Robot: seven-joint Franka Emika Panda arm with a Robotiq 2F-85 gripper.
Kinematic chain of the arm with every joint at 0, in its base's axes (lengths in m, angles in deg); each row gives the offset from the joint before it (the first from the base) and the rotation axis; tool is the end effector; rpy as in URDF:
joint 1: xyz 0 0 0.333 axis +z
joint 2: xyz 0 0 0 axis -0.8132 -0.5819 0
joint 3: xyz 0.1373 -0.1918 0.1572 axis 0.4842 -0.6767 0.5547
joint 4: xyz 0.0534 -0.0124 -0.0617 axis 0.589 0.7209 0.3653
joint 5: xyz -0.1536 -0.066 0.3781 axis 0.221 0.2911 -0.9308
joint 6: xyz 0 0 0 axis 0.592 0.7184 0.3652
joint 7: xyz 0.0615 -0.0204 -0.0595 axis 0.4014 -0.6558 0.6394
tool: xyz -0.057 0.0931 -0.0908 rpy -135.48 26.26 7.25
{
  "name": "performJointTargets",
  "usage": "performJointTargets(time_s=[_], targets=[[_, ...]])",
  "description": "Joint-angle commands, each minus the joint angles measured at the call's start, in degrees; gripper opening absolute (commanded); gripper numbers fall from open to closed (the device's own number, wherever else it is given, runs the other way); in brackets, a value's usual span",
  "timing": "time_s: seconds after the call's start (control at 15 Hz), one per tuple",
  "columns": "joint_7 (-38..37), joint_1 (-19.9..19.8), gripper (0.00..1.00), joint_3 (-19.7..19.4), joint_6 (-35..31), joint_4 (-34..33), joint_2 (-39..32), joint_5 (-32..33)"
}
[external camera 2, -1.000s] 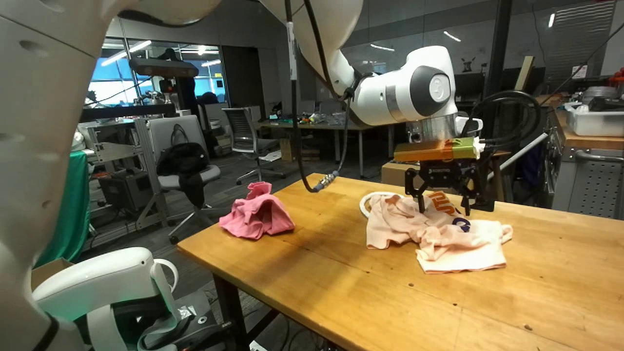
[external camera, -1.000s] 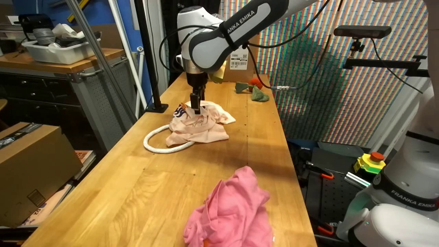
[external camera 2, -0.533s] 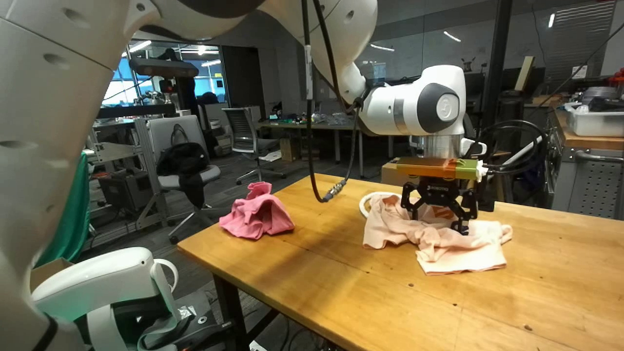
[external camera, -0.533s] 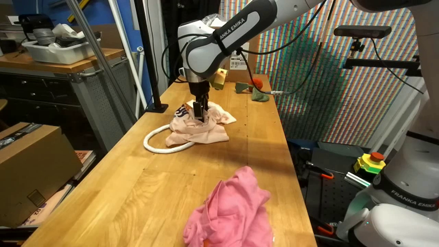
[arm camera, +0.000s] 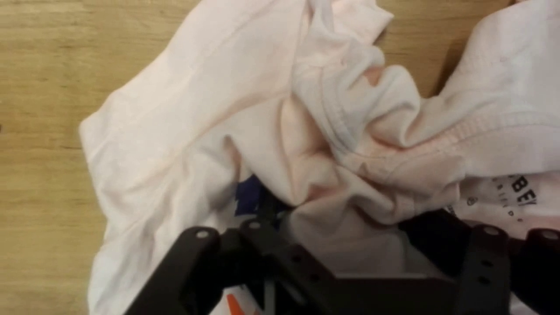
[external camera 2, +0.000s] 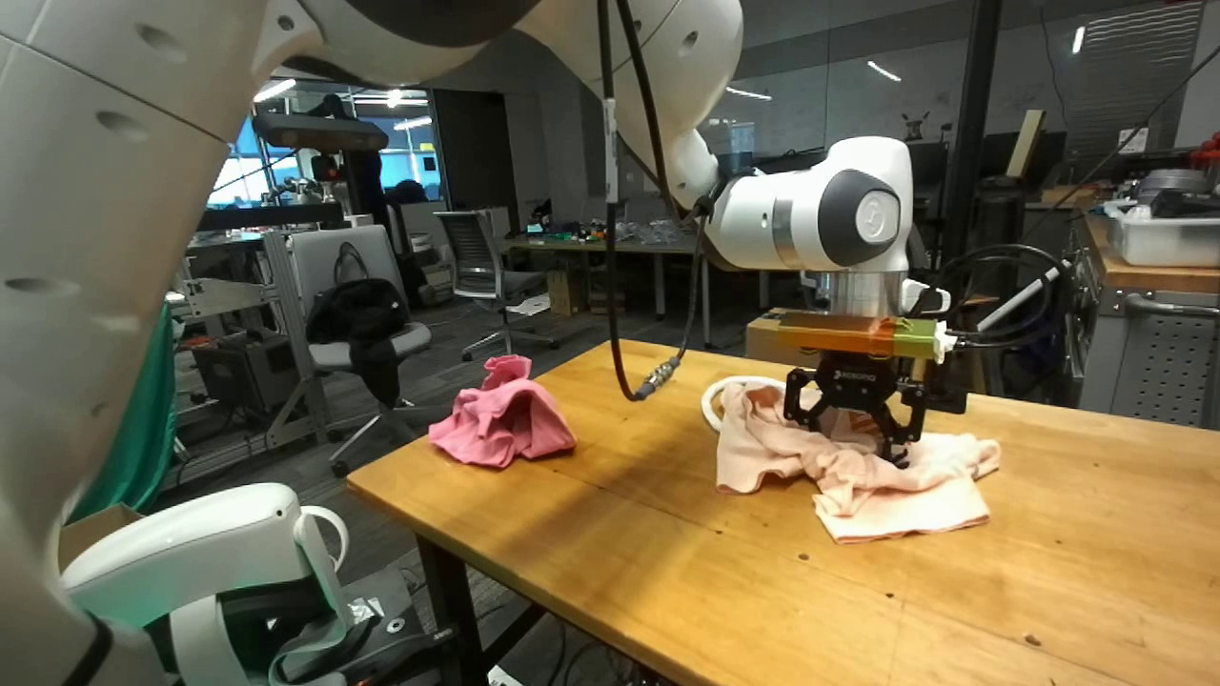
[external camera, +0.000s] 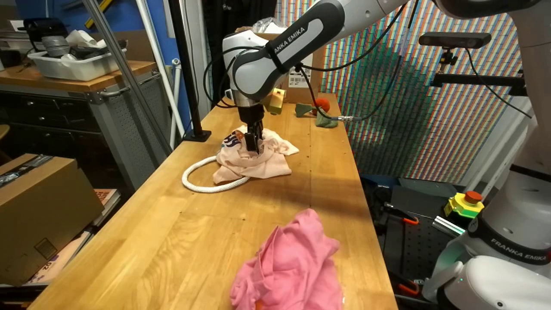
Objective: Put the plushy and peach shirt on the right and put the pink shirt on the left
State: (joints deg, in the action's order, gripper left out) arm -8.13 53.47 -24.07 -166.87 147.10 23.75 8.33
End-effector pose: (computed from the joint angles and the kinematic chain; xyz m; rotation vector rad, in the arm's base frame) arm 0.6689 -0.0004 0.2001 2.9816 0.6325 -0.1780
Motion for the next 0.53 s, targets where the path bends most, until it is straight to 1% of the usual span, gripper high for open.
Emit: performJointTargets(time_s=[0.0, 0.07, 0.2, 0.27, 0.33, 0.47], targets=[[1.0, -0.2, 0.43, -0.1, 0.9, -0.9, -0.1, 0.7], [1.0, -0.2, 0.34, -0.1, 0.7, -0.5, 0.5, 0.9], [0.9, 0.1, 0.21, -0.3, -0.3, 0.8, 2.5, 1.5], [0.3, 0.4, 0.12, -0.6, -1.2, 1.6, 3.5, 2.2], [-0.2, 0.6, 0.06, -0.8, -2.5, 2.7, 4.9, 3.2], [-1.1, 0.8, 0.03, -1.3, -4.8, 3.9, 7.2, 5.1]])
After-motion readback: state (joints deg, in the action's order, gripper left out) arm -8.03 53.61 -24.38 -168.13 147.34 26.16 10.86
